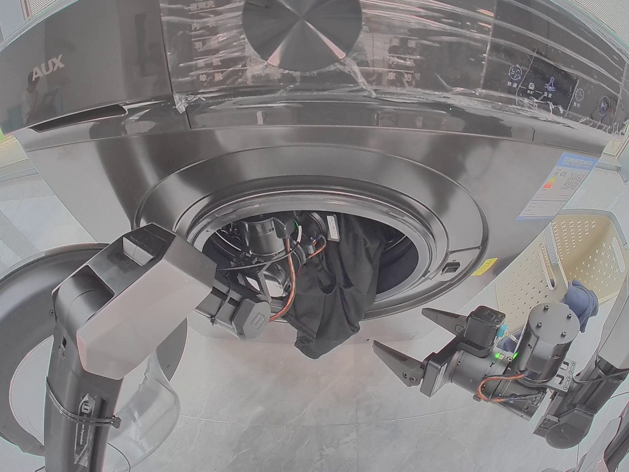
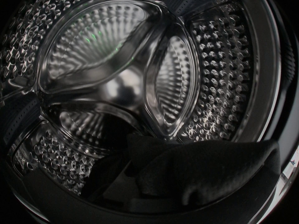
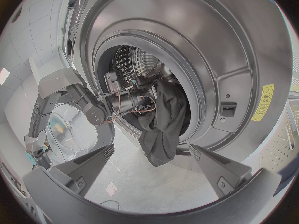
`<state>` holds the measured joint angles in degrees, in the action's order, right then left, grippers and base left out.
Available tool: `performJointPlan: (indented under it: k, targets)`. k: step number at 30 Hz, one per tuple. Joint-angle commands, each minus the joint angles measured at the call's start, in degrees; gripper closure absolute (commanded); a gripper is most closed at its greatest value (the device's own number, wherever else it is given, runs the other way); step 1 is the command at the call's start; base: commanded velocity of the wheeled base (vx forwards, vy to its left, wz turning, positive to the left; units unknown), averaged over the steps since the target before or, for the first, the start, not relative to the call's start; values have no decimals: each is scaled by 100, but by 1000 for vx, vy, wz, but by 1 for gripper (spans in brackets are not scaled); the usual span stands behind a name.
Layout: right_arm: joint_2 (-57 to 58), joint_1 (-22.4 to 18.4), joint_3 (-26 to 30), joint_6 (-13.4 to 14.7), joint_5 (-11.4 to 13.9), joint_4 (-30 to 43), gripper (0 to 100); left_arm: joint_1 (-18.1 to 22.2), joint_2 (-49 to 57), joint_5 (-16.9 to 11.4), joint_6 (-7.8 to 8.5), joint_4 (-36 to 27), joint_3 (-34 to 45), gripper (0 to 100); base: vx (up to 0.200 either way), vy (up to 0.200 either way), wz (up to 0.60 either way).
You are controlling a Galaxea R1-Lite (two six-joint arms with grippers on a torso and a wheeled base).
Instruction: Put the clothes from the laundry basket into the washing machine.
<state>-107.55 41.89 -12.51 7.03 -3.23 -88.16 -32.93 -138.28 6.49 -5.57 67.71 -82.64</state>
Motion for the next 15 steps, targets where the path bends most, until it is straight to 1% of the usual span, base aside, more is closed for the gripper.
performJointPlan:
  k: [1, 4, 6, 7, 14, 15]
  targets:
    - [23, -40, -6, 0, -2, 1, 0, 32, -208, 178, -14, -100, -516, 100, 0, 0, 0]
    - [6, -75, -6, 0, 7, -8, 0, 41, -244, 186, -14, -91, -595, 100, 0, 0, 0]
    - [6, -23, -6, 0, -2, 1, 0, 41, -287, 230, -14, -47, -587, 100, 0, 0, 0]
    - [6, -5, -15, 0, -2, 1, 0, 41, -287, 257, -14, -47, -578, 0, 0, 0, 0]
    - [23, -67, -32, 0, -2, -8, 0, -21, -208, 274, -23, -117, -305, 0, 0, 0, 0]
    - [23, -58, -15, 0, 7, -8, 0, -47, 117, 230, -14, -267, 310, 0, 0, 0, 0]
